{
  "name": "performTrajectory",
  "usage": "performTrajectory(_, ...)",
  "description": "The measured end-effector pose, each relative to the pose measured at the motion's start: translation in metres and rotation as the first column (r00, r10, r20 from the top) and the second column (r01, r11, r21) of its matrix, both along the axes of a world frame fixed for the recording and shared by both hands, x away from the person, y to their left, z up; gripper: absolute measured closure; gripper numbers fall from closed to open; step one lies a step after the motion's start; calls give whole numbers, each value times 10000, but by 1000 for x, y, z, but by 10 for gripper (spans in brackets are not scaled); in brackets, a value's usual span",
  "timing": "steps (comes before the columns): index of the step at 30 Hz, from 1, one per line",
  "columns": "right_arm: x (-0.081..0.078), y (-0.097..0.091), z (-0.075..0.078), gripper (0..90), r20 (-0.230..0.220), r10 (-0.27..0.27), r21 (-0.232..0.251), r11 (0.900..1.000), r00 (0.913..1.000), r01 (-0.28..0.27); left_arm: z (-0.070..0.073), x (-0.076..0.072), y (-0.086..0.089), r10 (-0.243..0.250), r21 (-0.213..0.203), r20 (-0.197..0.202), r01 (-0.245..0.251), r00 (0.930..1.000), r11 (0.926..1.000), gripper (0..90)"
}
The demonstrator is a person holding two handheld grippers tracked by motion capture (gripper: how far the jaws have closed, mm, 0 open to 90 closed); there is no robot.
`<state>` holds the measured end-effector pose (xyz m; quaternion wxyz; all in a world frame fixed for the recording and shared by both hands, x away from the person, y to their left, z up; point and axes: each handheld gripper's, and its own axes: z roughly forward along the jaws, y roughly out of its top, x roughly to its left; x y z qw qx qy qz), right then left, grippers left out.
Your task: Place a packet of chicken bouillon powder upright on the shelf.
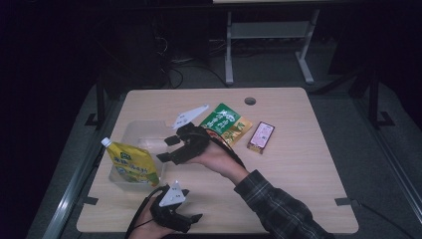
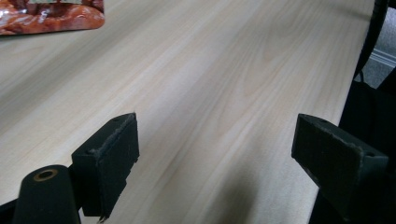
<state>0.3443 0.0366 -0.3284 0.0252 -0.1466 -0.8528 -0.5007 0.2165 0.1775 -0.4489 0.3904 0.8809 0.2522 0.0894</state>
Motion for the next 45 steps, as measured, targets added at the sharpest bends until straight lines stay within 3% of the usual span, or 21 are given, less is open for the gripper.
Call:
performTrajectory(3, 3, -23, -5, 356, -9, -532, 53, 9986, 9986, 532, 1, 2, 3, 113, -72, -27, -113, 9999, 9999, 144)
performTrajectory(9, 6, -50, -15, 336, -142, -1192, 70, 9928, 9928, 1193, 1, 5, 5, 213, -184, -23, -213, 9998, 9996, 144)
performTrajectory(14, 6, -78, -28, 332, -121, -1846, -151, 9827, 9827, 1844, 2, 6, 7, 280, -246, -40, -281, 9996, 9993, 144)
performTrajectory(17, 3, -99, -40, 324, 131, -2294, -359, 9726, 9732, 2298, 2, 7, 7, 297, -241, -78, -299, 9995, 9993, 144)
performTrajectory(22, -2, -120, -52, 322, 11, -2429, -568, 9685, 9700, 2426, 1, 8, 6, 330, -338, -73, -333, 9994, 9989, 144)
performTrajectory(24, -5, -129, -56, 321, 112, -2505, -701, 9655, 9680, 2507, 2, 8, 7, 251, -184, -93, -253, 9996, 9995, 144)
performTrajectory(26, -8, -139, -60, 320, 47, -2678, -658, 9613, 9635, 2675, 1, 7, 6, 286, -252, -125, -289, 9995, 9993, 144)
performTrajectory(27, -10, -149, -65, 318, 56, -2889, -822, 9540, 9574, 2883, 2, 8, 7, 251, -163, -121, -253, 9996, 9995, 143)
performTrajectory(30, -10, -158, -70, 318, 46, -3052, -890, 9484, 9523, 3044, 2, 8, 7, 254, -204, -119, -256, 9996, 9995, 144)
performTrajectory(32, -10, -166, -75, 315, -97, -3329, -1117, 9374, 9429, 3298, 1, 7, 6, 348, -368, -162, -354, 9993, 9987, 144)
performTrajectory(34, -9, -176, -79, 315, 76, -3523, -1169, 9291, 9358, 3508, 2, 7, 7, 341, -363, -171, -347, 9993, 9987, 144)
performTrajectory(35, -8, -185, -83, 316, -6, -3830, -1247, 9165, 9237, 3800, 2, 7, 6, 322, -372, -174, -329, 9993, 9988, 144)
performTrajectory(36, -8, -185, -83, 316, -6, -3830, -1247, 9165, 9237, 3800, 2, 7, 6, 322, -372, -174, -329, 9993, 9988, 144)
performTrajectory(37, -6, -192, -86, 316, 43, -4100, -1397, 9029, 9121, 4065, 2, 8, 7, 263, -301, -144, -268, 9995, 9992, 144)
performTrajectory(38, -6, -192, -86, 316, 43, -4100, -1397, 9029, 9121, 4065, 2, 8, 6, 255, -292, -140, -259, 9996, 9992, 144)
performTrajectory(39, -2, -199, -89, 316, 150, -4321, -1515, 8904, 9017, 4292, 2, 8, 6, 229, -252, -147, -233, 9996, 9994, 144)
performTrajectory(40, -2, -199, -89, 316, 150, -4321, -1515, 8904, 9017, 4292, 2, 8, 6, 229, -252, -147, -233, 9996, 9994, 144)
performTrajectory(45, 14, -216, -88, 307, 317, -4972, -1549, 8545, 8670, 4957, 2, 8, 5, 199, -220, -144, -203, 9997, 9996, 144)
